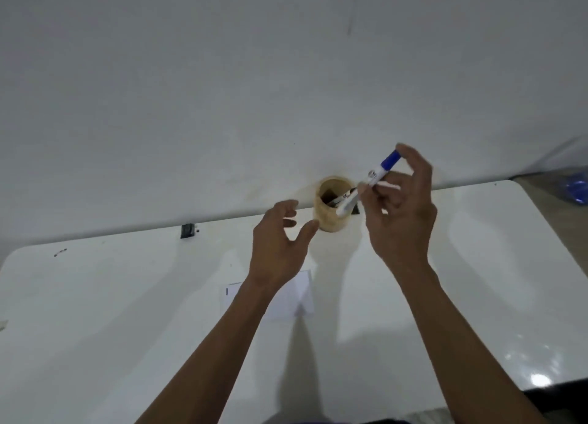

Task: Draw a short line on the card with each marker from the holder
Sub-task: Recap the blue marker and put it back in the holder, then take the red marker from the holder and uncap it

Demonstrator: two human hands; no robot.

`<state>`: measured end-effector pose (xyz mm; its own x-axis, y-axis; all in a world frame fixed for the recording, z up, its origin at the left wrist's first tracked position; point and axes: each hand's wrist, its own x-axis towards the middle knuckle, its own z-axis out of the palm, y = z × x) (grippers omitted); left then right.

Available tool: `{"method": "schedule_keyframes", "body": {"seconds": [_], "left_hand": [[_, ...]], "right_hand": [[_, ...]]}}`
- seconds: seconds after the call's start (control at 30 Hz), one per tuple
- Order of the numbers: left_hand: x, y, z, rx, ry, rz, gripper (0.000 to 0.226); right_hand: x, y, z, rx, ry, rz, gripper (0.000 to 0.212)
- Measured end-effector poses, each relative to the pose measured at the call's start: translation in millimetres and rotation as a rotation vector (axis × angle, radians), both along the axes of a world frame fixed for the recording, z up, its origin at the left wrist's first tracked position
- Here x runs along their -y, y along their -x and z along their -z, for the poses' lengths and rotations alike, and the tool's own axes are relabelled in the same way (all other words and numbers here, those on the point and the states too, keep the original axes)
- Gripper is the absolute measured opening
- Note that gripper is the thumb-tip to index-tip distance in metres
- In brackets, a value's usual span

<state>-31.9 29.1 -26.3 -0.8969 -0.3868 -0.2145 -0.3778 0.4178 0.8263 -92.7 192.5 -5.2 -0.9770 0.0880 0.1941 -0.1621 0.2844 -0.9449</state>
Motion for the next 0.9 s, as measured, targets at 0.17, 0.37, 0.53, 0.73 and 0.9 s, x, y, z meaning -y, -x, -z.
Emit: {"method": "schedule_keyframes", "body": {"seconds": [0.17, 0.37, 0.53, 0.73, 0.9], "left_hand": [[-11, 21, 9, 0.011, 0.084, 0.083, 0.073], [-21, 26, -4, -0.161, 0.102, 0.133, 0.060], [-19, 29, 1, -0.273, 0.091, 0.117, 0.060], [-18, 31, 11, -0.240, 0.078, 0.093, 0.062], [-19, 29, 13, -0.255, 0.064, 0.087, 0.063]], "right_hand": [[17, 20, 0, -0.069, -0.039, 0.067, 0.041], [22, 15, 8, -0.058, -0.063, 0.049, 0.028], [22, 23, 9, -0.079, -0.082, 0.045, 0.017], [21, 24, 21, 0.017, -0.145, 0.042, 0.014], [19, 20, 16, 0.047, -0.123, 0.050, 0.019]]}}
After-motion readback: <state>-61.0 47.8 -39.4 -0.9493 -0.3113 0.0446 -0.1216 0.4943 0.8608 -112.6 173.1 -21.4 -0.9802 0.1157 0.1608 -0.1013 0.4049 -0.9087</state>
